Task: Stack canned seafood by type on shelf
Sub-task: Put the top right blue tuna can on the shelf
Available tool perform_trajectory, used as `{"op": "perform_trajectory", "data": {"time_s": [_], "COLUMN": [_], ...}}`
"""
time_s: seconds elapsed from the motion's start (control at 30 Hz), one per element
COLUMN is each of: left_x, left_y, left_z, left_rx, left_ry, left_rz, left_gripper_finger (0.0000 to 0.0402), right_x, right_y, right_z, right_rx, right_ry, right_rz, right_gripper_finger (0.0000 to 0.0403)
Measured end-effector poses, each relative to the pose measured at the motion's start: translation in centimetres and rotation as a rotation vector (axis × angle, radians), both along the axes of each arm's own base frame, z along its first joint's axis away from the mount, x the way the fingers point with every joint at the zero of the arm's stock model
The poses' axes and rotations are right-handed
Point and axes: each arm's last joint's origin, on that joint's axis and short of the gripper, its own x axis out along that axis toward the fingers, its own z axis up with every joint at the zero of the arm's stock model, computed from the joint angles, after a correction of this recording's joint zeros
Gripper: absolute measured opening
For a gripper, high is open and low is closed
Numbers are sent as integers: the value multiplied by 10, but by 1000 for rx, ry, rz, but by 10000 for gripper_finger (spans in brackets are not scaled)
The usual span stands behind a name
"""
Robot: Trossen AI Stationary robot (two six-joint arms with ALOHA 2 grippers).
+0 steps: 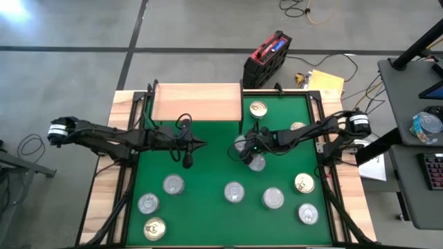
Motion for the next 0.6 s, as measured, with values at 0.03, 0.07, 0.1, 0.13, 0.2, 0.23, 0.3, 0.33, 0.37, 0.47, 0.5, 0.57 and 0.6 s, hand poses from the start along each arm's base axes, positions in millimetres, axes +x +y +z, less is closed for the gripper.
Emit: {"op": "perform_trajectory", "data": {"time_s": [0.03, 0.07, 0.1, 0.13, 0.2, 0.23, 0.3, 0.33, 0.37, 0.47, 0.5, 0.57, 0.6], "left_x": [1, 2, 2, 3, 3, 3, 3, 3, 3, 3, 3, 3, 3], "left_y": [-1, -1, -1, -2, -3, -3, -3, -4, -4, -6, -7, -8, -9], "left_z": [0, 0, -1, -1, -1, -1, 0, 0, 0, 0, -1, 0, 0], "left_rx": [0, 0, 0, 0, 0, 0, 0, 0, 0, -1, -1, 0, 3], "left_ry": [-8, -10, -8, -14, -14, -14, -16, -16, -17, -16, -13, -12, -12], "left_rz": [-2, -4, -6, -9, -11, -12, -15, -17, -19, -26, -29, -34, -39], "left_gripper_finger": [0, 0, 0, 0, 0, 0, 0, 0, 0, 0, 0, 0, 0], "right_x": [4, 8, 12, 17, 25, 30, 36, 38, 38, 40, 40, 39, 38], "right_y": [2, 4, 7, 9, 15, 18, 23, 25, 26, 27, 27, 27, 27], "right_z": [-1, -1, -1, -1, 1, 2, 5, 8, 11, 23, 28, 38, 41], "right_rx": [5, 12, 22, 31, 54, 59, 50, 37, 22, -16, -25, -43, -53], "right_ry": [2, 2, 1, 1, 0, 1, 13, 26, 44, 82, 86, 75, 68], "right_rz": [13, 30, 52, 76, 128, 151, 164, 166, 173, 177, 184, 199, 205], "right_gripper_finger": [9, 9, 9, 9, 9, 9, 9, 9, 9, 9, 9, 9, 9]}}
